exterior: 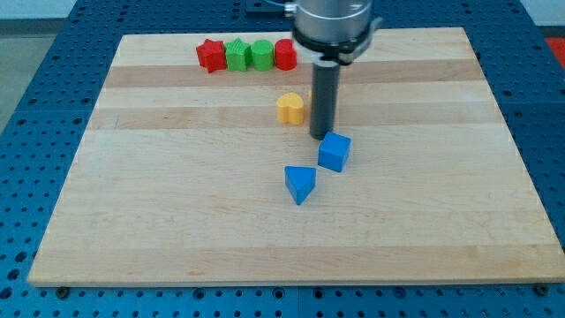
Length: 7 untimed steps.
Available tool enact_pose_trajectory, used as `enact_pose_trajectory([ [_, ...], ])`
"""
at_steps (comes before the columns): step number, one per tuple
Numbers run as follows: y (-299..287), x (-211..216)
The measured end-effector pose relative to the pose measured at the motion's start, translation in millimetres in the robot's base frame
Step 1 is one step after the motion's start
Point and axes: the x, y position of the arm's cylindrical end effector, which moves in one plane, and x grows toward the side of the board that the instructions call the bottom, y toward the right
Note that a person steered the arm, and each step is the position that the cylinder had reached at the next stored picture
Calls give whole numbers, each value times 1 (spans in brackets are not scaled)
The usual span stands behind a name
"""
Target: Slide the yellow hexagon towards the yellow heart
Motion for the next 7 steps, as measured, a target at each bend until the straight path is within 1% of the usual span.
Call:
enact_pose_trajectory([
  [1,-13,0],
  [4,-14,11],
  [7,-11,11],
])
